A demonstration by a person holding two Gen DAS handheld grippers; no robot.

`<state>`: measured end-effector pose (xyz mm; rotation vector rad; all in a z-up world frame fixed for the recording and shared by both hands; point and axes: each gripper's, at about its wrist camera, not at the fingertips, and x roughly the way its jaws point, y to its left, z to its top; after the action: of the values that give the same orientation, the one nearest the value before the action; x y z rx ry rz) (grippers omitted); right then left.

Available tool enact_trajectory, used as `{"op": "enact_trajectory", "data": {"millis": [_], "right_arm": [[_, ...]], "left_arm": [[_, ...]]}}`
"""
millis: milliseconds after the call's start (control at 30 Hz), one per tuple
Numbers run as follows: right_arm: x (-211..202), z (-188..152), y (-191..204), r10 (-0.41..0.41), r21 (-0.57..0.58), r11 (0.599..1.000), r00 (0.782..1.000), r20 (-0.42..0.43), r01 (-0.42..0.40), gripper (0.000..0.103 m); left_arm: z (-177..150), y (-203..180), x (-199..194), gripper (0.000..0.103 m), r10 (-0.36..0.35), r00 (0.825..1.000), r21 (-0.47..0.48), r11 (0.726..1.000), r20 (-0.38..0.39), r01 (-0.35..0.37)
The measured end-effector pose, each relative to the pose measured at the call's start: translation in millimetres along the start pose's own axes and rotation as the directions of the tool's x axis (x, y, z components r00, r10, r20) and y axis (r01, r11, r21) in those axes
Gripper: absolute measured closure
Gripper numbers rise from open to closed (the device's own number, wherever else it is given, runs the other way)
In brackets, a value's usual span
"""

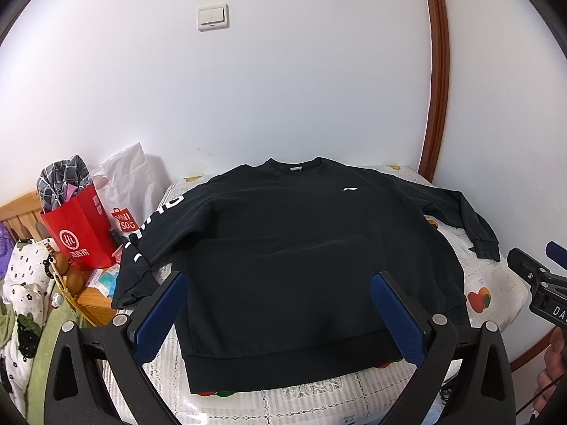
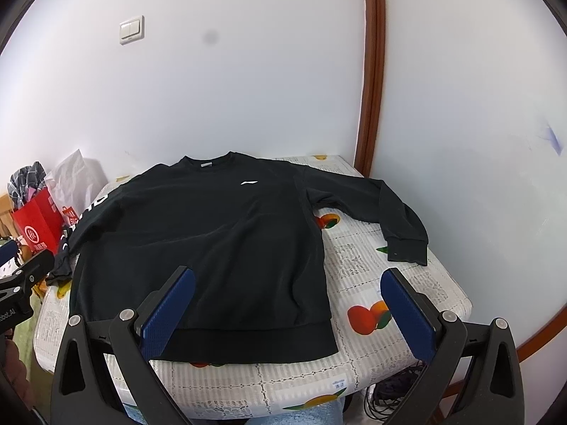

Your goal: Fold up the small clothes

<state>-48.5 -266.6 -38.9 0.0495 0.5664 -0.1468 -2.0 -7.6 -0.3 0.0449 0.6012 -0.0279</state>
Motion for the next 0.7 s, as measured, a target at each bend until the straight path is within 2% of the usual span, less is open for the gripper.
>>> {"op": "enact_trajectory", "data": {"millis": [700], "right_arm": [[-5.3, 1.3, 3.6, -0.005, -0.002, 1.0, 1.0, 0.01, 0.005, 0.0]], "left_arm": [[2.6, 0.2, -2.5, 0.0, 0.003, 1.0, -0.01, 1.0, 0.0, -0.003]]}}
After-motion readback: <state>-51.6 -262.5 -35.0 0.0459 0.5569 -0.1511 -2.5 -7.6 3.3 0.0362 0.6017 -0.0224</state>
